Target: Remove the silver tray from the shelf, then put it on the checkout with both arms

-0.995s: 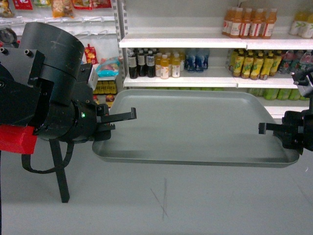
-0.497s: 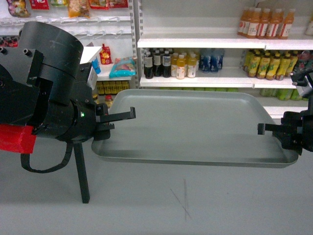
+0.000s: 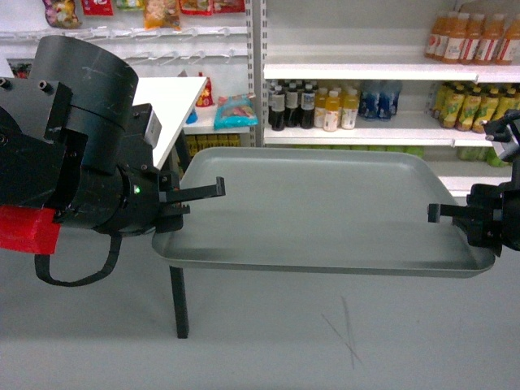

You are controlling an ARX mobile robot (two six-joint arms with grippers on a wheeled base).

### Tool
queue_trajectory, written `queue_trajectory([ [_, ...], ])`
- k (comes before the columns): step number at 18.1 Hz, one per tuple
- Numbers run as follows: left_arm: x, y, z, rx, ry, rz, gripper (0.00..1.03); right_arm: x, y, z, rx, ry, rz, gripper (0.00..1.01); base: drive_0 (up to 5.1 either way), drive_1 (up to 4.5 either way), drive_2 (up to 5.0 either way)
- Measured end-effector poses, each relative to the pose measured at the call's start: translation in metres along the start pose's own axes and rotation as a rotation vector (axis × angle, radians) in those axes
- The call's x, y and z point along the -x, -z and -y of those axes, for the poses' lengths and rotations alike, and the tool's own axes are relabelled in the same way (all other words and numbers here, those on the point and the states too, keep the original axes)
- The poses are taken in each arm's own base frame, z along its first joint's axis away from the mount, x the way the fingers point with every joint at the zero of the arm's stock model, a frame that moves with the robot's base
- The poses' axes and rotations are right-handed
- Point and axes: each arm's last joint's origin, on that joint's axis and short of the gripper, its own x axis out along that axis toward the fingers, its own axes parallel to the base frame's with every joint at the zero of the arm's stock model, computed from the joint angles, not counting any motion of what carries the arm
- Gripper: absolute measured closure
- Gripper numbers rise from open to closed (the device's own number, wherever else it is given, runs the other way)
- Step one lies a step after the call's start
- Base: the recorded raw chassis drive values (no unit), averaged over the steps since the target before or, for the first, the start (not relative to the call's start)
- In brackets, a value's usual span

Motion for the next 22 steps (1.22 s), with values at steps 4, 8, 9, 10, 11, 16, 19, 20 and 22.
queue_trajectory([
  [4,0.0000,0.0003,-0.0001,0.000,-0.002,-0.003,1.00,0.0000,0.0000,-0.0001,0.000,0.000,-0.001,0.99,-5.0,2.46,2.5],
  [8,0.0001,0.0000,0.0004,-0.001,0.000,0.001,1.00,0.0000,0.0001,0.0002,0.000,0.002,-0.002,0.99,-5.0,2.46,2.5],
  [9,0.0000,-0.0001,-0.0001,0.000,-0.001,0.001,1.00,0.0000,0.0000,0.0000,0.000,0.001,-0.001,0.99,-5.0,2.42,2.4],
  [10,0.0000,0.0000,-0.0002,0.000,-0.001,0.000,1.00,0.0000,-0.0002,-0.0002,0.000,0.000,0.000,0.99,-5.0,2.42,2.4],
  [11,0.0000,0.0000,-0.0002,0.001,-0.001,0.000,1.00,0.0001,-0.0002,0.0000,0.000,0.000,0.001,0.99,-5.0,2.44,2.4],
  [16,0.0000,0.0000,-0.0002,0.000,-0.001,0.000,1.00,0.0000,0.0000,-0.0001,0.000,0.001,-0.001,0.99,-5.0,2.43,2.4],
  [19,0.0000,-0.0001,-0.0001,0.001,-0.001,0.001,1.00,0.0001,-0.0005,-0.0001,0.000,0.000,0.003,0.99,-5.1,2.38,2.4],
  [20,0.0000,-0.0001,-0.0002,0.000,-0.001,0.001,1.00,0.0001,-0.0005,-0.0001,0.000,0.000,0.003,0.99,-5.1,2.36,2.4],
  [22,0.0000,-0.0001,-0.0001,0.000,-0.001,0.001,1.00,0.0000,-0.0002,0.0000,0.000,0.000,0.002,0.99,-5.1,2.38,2.4],
])
